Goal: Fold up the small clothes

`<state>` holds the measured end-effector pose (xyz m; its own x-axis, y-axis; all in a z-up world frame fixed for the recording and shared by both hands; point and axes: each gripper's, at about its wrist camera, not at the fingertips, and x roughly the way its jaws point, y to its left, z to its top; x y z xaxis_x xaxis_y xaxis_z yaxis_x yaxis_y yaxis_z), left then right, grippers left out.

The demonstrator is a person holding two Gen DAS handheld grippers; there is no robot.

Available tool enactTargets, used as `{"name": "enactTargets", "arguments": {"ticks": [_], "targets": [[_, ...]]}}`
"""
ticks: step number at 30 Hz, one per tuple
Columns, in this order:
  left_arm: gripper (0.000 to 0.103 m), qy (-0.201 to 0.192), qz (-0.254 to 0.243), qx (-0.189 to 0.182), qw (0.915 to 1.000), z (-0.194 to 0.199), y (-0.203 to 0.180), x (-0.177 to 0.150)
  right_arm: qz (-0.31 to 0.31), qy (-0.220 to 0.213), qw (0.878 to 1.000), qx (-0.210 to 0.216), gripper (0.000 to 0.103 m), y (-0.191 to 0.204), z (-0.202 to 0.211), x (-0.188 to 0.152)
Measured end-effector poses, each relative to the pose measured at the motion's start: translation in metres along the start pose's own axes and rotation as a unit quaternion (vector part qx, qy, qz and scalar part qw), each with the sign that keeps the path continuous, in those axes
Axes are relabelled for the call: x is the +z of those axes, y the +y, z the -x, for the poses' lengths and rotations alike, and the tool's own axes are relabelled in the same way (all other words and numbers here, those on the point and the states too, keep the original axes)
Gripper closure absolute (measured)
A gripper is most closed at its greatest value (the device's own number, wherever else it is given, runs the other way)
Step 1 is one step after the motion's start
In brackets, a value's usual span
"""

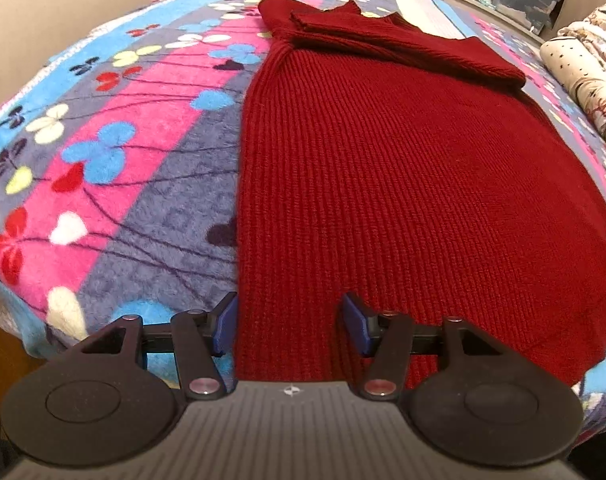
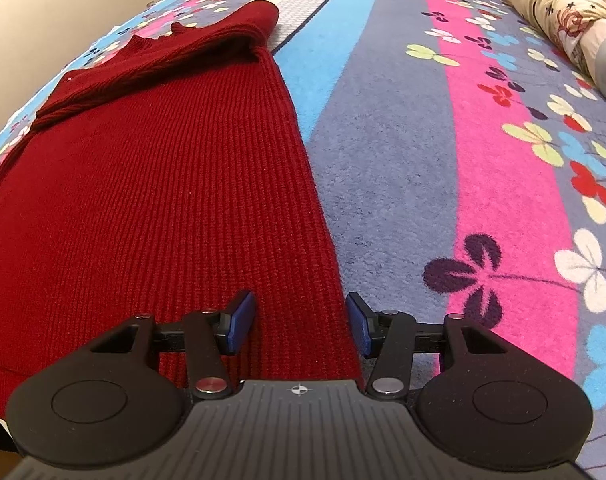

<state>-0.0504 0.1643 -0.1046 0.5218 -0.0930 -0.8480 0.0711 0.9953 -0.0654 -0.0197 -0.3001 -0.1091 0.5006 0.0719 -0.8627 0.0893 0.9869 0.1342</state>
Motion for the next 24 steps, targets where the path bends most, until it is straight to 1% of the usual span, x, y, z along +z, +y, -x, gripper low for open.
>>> {"name": "enactTargets", "arguments": {"ticks": [1, 3, 5, 7, 8, 10, 12, 14, 16, 17, 18, 19, 20, 22, 23, 24], "targets": [[0.048, -0.002, 0.001, -0.006, 1.0, 0.001, 0.0, 0.0, 0.0, 0.0, 1.0, 0.002, 0.054, 0.0, 0.0, 0.0], [0.062, -0.012, 0.015, -0.03, 0.9994, 0.007, 0.004, 0.0, 0.003, -0.003, 1.0, 0.016, 0.057, 0.0, 0.002, 0.001], [0.065, -0.028, 0.045, -0.076, 0.9957, 0.017, 0.012, 0.002, -0.01, -0.007, 0.999, 0.043, 0.058, -0.002, 0.006, 0.003], [0.066, -0.028, 0.067, -0.108, 0.9914, 0.019, 0.017, 0.003, -0.022, -0.009, 0.998, 0.054, 0.061, -0.005, 0.008, 0.004], [0.066, -0.018, 0.068, -0.11, 0.9914, 0.017, 0.016, 0.002, -0.021, -0.005, 0.999, 0.046, 0.061, -0.006, 0.007, 0.004], [0.066, 0.01, 0.046, -0.09, 0.9949, 0.009, 0.011, -0.001, -0.015, 0.013, 0.999, 0.026, 0.061, -0.007, 0.001, 0.002], [0.066, 0.008, 0.031, -0.076, 0.9966, 0.009, 0.007, -0.003, -0.01, 0.013, 1.0, 0.024, 0.061, -0.005, 0.001, 0.001], [0.066, 0.002, 0.046, -0.069, 0.9965, 0.011, 0.011, -0.002, -0.006, 0.014, 1.0, 0.023, 0.061, -0.003, 0.002, 0.001], [0.066, 0.005, 0.068, -0.065, 0.9955, 0.008, 0.018, -0.001, -0.004, 0.013, 1.0, 0.022, 0.062, -0.002, 0.002, 0.0], [0.074, 0.007, 0.073, -0.064, 0.9952, 0.008, 0.019, -0.001, -0.003, 0.013, 1.0, 0.023, 0.063, -0.002, 0.002, 0.0], [0.082, 0.006, 0.07, -0.064, 0.9955, 0.007, 0.019, -0.001, -0.003, 0.011, 1.0, 0.024, 0.069, -0.002, 0.002, 0.0], [0.089, -0.002, 0.064, -0.06, 0.9961, 0.01, 0.017, -0.001, -0.004, 0.007, 1.0, 0.026, 0.085, -0.002, 0.003, 0.001], [0.09, -0.016, 0.062, -0.06, 0.9961, 0.013, 0.017, 0.001, -0.004, -0.001, 1.0, 0.023, 0.091, -0.002, 0.005, 0.002], [0.09, -0.042, 0.073, -0.072, 0.9939, 0.022, 0.021, 0.004, -0.011, -0.034, 0.999, 0.022, 0.091, -0.003, 0.014, 0.004], [0.09, -0.047, 0.076, -0.075, 0.9931, 0.024, 0.022, 0.004, -0.016, -0.048, 0.998, 0.028, 0.091, -0.004, 0.018, 0.006], [0.09, -0.045, 0.076, -0.073, 0.9935, 0.023, 0.021, 0.004, -0.017, -0.052, 0.998, 0.029, 0.091, -0.005, 0.02, 0.006]]}}
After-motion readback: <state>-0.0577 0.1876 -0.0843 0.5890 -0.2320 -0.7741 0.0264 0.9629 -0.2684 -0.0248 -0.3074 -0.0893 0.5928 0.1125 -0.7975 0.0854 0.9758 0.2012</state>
